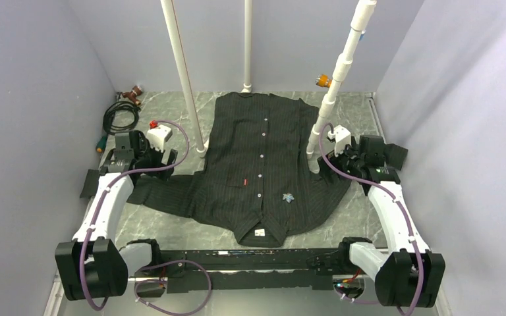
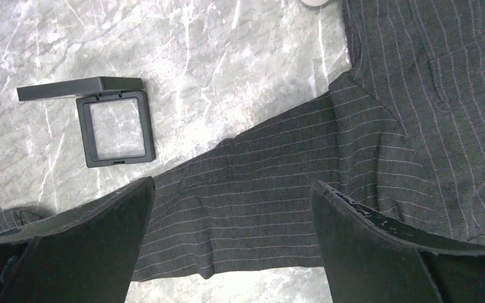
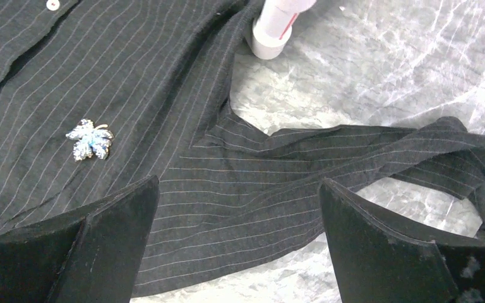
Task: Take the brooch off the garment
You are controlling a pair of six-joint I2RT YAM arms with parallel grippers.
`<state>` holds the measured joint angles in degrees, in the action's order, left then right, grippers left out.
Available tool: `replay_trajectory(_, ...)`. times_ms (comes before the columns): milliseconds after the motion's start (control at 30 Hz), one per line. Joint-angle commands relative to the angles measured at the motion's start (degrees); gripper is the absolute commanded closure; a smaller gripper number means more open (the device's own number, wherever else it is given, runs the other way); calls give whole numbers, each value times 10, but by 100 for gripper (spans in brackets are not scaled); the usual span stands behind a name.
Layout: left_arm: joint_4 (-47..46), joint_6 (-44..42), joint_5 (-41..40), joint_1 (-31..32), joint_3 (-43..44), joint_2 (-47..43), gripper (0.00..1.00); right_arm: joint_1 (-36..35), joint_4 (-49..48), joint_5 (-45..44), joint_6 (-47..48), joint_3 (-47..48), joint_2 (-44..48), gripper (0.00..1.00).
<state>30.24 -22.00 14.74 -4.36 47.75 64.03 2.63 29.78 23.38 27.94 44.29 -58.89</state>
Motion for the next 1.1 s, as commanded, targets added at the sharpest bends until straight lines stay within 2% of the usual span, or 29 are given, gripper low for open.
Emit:
replay_trajectory(0,-21,10,28,1,13,-30,1,-21,-1,28,14,-5,27,0)
replay_trajectory(267,21,74,125,22,56,-18,1,-108,43,13,5,26,-22,0)
replay_trajectory(433,1,94,119,62,36,-31,1,-215,25,-67,-23,10,-45,3)
replay_trajectory(600,11,89,149,79,35,-14,1,-326,-10,-173,-16,-26,-69,14)
replay_trajectory(733,20,85,163,81,40,-3,1,-362,-34,-197,-1,-51,-82,32)
replay_trajectory(800,16,88,156,81,42,0,1,-374,-42,-196,11,-58,-85,37)
replay_trajectory(1067,19,89,148,81,48,9,1,-383,-64,-181,52,-74,-92,41)
